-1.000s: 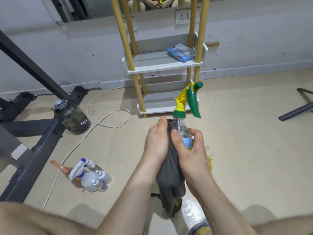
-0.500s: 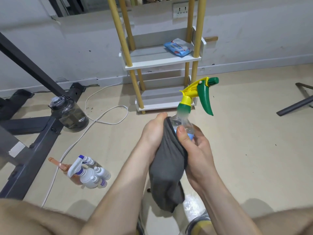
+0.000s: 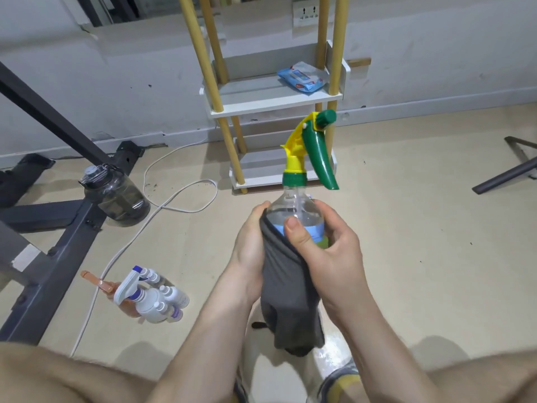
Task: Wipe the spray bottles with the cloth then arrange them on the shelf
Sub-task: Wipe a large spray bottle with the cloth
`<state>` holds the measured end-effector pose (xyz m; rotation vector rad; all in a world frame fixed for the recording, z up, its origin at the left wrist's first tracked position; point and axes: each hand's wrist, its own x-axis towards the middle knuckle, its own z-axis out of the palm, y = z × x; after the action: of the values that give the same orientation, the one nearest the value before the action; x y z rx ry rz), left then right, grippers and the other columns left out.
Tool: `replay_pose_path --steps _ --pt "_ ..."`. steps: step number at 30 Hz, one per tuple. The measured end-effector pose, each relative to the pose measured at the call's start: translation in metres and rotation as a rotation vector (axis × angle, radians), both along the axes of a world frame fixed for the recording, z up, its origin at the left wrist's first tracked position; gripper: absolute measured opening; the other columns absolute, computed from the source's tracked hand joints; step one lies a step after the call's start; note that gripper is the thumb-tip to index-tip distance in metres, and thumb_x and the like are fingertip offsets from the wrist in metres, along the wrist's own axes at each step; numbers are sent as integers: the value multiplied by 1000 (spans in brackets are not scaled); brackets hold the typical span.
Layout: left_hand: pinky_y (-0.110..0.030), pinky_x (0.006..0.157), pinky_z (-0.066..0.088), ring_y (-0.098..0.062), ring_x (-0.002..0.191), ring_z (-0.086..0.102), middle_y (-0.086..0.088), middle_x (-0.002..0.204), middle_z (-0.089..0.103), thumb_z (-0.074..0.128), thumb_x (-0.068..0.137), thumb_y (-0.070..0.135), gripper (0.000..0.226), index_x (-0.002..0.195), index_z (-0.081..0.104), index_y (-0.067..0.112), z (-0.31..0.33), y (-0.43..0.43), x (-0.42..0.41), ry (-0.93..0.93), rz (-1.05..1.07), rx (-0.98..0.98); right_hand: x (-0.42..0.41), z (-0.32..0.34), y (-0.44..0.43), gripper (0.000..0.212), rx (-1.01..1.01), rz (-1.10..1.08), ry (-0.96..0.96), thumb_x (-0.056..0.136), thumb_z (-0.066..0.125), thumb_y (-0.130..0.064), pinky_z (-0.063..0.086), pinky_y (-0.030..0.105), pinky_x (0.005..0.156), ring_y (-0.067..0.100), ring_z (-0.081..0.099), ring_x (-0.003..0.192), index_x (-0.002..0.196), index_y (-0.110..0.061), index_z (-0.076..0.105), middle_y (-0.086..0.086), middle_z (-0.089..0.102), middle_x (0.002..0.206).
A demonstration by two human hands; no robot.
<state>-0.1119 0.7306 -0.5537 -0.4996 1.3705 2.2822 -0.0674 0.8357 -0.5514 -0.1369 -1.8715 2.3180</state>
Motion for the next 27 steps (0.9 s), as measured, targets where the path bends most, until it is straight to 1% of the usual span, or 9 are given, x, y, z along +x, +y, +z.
replay_pose_path --steps 3,6,10,13,16,19,21,23,27 --pt "-40 98 50 -33 109 66 -19 116 70 42 97 52 55 113 71 8 -12 5 17 -24 74 -43 -1 2 -5 37 -20 -136 32 77 75 -34 56 32 85 14 71 92 109 -15 68 -1 75 99" --pt "-42 105 44 -22 112 64 -5 114 71 40 98 54 47 107 72 21 -21 12 36 134 153 -547 -7 1 -3 43 -243 -233 -96 75 80 -37 57 30 72 15 69 78 104 -8 67 1 74 87" --pt "-38 87 43 -25 98 60 2 94 68 24 103 43 41 97 59 23 -14 2 55 545 -180 -1117 -12 -13 4 51 -364 -291 -304 84 71 -50 59 45 76 25 68 80 103 -3 69 21 73 98" --pt "-37 84 42 -24 96 57 6 82 59 26 100 54 42 90 58 28 -4 -15 54 626 -343 -1333 -15 -19 12 47 -355 -258 -395 91 62 -51 56 39 76 25 70 82 104 -7 72 16 74 98" --pt "-28 104 39 -8 115 54 6 115 60 38 78 74 67 122 61 30 8 -21 43 579 -244 -1050 -13 -17 10 46 -277 -134 -351 88 62 -52 54 44 91 27 72 96 105 -12 74 10 76 100" --pt "-34 96 50 -14 109 67 0 114 72 54 83 67 57 116 67 22 22 -13 28 400 -256 -531 -12 -13 2 46 17 -55 -250 87 55 -60 52 42 92 19 69 96 97 -20 75 0 76 96" --pt "-30 82 53 -13 95 71 -1 104 75 65 85 56 43 110 68 21 23 -7 28 333 -214 -483 -15 -12 -4 47 221 -55 -209 89 45 -64 44 31 100 7 60 106 97 -26 72 0 70 109" --pt "-32 78 54 -16 87 71 -3 97 76 74 81 48 34 101 72 22 13 -3 33 293 -84 -467 -20 -10 -8 34 413 -146 -161 97 38 -53 32 15 96 -5 46 106 104 -33 65 2 58 120" --pt "-44 88 57 -20 92 73 -1 99 76 77 59 56 55 103 70 24 -2 1 41 232 260 -459 -22 -13 -18 42 818 -464 -44 91 38 -58 30 33 85 25 44 104 103 -20 53 -3 43 103"
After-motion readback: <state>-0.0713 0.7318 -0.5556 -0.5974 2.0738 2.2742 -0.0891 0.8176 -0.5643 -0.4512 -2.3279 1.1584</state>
